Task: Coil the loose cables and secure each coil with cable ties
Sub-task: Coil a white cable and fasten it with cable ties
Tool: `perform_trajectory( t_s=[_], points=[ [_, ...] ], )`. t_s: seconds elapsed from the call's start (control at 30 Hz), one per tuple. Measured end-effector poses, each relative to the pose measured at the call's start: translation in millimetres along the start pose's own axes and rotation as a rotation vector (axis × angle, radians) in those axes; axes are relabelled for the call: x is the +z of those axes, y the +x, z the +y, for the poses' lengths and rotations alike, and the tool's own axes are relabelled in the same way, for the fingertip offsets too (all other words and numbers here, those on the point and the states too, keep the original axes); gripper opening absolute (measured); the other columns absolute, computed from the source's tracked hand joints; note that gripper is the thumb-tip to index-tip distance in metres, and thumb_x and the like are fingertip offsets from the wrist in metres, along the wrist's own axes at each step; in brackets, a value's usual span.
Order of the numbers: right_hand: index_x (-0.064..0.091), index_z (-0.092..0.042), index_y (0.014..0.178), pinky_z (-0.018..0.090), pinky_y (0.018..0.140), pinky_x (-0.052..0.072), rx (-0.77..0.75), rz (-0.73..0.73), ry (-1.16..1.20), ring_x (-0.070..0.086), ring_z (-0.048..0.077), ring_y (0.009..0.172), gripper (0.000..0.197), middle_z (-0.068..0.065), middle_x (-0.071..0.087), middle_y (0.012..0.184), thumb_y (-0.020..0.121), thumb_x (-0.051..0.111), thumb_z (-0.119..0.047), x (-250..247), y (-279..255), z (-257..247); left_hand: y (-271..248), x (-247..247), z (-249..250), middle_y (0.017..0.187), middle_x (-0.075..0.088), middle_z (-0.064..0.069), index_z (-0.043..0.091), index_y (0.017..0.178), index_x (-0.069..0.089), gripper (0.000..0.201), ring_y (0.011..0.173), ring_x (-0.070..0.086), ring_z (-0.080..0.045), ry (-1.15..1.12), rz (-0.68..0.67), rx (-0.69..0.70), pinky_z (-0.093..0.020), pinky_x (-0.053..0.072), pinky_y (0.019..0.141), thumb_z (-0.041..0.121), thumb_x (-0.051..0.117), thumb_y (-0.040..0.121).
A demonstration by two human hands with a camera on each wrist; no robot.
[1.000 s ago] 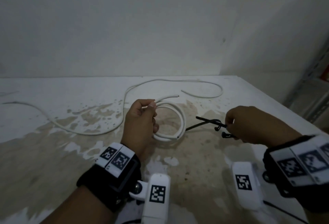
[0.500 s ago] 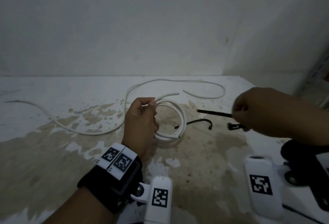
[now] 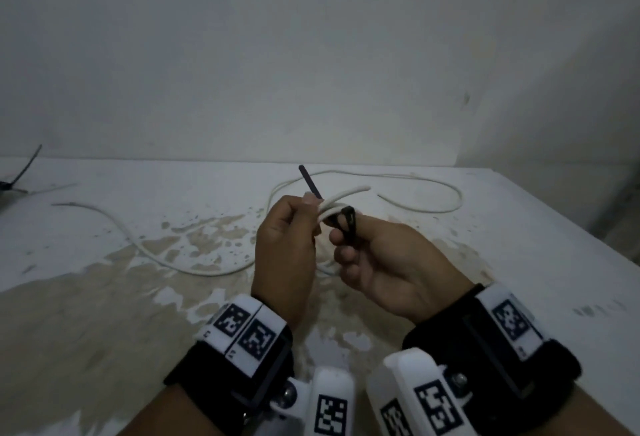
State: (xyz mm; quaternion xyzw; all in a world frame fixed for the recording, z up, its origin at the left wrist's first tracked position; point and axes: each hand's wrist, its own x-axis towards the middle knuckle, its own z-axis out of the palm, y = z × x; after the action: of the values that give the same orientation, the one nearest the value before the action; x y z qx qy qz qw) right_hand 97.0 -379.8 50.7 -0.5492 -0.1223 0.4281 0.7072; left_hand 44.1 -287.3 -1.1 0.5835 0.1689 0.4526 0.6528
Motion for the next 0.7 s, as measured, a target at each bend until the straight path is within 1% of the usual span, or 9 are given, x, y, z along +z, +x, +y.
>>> perform_trajectory(
  t_s=[0.1,0.17,0.23,0.33,0.43,0.5,0.57,0.67,0.7],
  points=[
    [0.056,-0.014,0.073,0.015,0.033,0.029,0.051,-0.066,0.146,0.038,0.006,0.037,0.026,-0.002,0.049,0.059,0.096,0.043,-0.014,4.5,3.8,3.6,9.2,-4.4,-2.5,0.074,0.049,-0.013,0.014,0.086,0.058,0.025,0.064,0.041,-0.026,-0.064,-0.031,-0.155,-0.035,0.034,0.055,0.039,0.059,0.085],
    [0.056,-0.013,0.06,0.015,0.033,0.027,0.063,-0.087,0.151,0.036,0.006,0.036,0.038,-0.002,0.046,0.056,0.094,0.042,-0.012,6.1,7.0,4.8,12.8,-7.7,-3.4,0.077,0.048,-0.015,0.01,0.093,0.055,0.032,0.06,0.041,-0.026,-0.135,-0.09,-0.281,-0.031,0.033,0.053,0.038,0.063,0.08],
    [0.056,-0.011,0.054,0.015,0.035,0.026,0.058,-0.09,0.137,0.035,0.006,0.037,0.044,-0.001,0.044,0.055,0.094,0.039,-0.011,5.8,10.6,4.7,16.7,-11.4,-2.1,0.071,0.044,-0.012,0.009,0.086,0.061,0.023,0.058,0.039,-0.022,-0.17,-0.162,-0.334,-0.03,0.031,0.054,0.032,0.062,0.082],
    [0.057,-0.008,0.073,0.017,0.037,0.033,0.044,-0.118,0.153,0.039,0.008,0.043,0.029,0.001,0.05,0.06,0.096,0.038,-0.009,5.9,15.3,3.5,20.8,-17.3,-1.2,0.072,0.044,-0.009,0.018,0.086,0.073,0.015,0.065,0.037,-0.022,-0.182,-0.197,-0.337,-0.033,0.03,0.058,0.023,0.059,0.089],
    [0.061,-0.002,0.087,0.021,0.047,0.049,-0.005,-0.156,0.149,0.055,0.013,0.054,0.025,0.011,0.062,0.072,0.098,0.04,-0.01,7.1,13.9,4.3,22.1,-19.2,-1.6,0.07,0.054,-0.008,0.015,0.087,0.07,0.014,0.063,0.044,-0.02,-0.188,-0.097,-0.319,-0.031,0.033,0.058,0.018,0.057,0.092],
    [0.063,-0.001,0.089,0.025,0.055,0.054,-0.09,-0.142,0.005,0.06,0.018,0.061,0.02,0.015,0.066,0.078,0.096,0.047,-0.011,7.6,9.4,4.6,22.2,-19.7,-2.1,0.071,0.054,-0.01,0.013,0.088,0.067,0.012,0.062,0.046,-0.02,-0.188,-0.045,-0.31,-0.031,0.034,0.056,0.016,0.057,0.092],
    [0.067,-0.005,0.086,0.026,0.055,0.054,-0.229,-0.081,-0.305,0.061,0.015,0.061,0.014,0.011,0.067,0.075,0.093,0.055,-0.008,7.9,4.9,3.5,22.9,-21.0,-3.6,0.066,0.047,-0.007,0.013,0.088,0.067,0.012,0.056,0.041,-0.017,-0.161,-0.001,-0.297,-0.029,0.032,0.053,0.015,0.056,0.092],
    [0.069,-0.015,0.076,0.012,0.05,0.043,-0.538,0.081,-0.919,0.056,-0.001,0.051,0.018,-0.006,0.064,0.062,0.09,0.057,-0.014,6.7,6.3,-1.8,23.4,-22.2,-5.5,0.061,0.044,-0.002,0.013,0.089,0.068,0.013,0.048,0.036,-0.012,-0.046,0.014,-0.305,-0.027,0.029,0.05,0.015,0.055,0.093],
    [0.067,-0.02,0.073,0.009,0.049,0.039,-0.606,0.114,-1.041,0.055,-0.004,0.05,0.02,-0.01,0.061,0.058,0.09,0.057,-0.016,6.5,8.4,-4.0,22.7,-22.1,-5.8,0.06,0.044,-0.002,0.013,0.09,0.068,0.014,0.047,0.035,-0.011,-0.026,0.003,-0.314,-0.026,0.029,0.048,0.015,0.055,0.093]
  ],
)
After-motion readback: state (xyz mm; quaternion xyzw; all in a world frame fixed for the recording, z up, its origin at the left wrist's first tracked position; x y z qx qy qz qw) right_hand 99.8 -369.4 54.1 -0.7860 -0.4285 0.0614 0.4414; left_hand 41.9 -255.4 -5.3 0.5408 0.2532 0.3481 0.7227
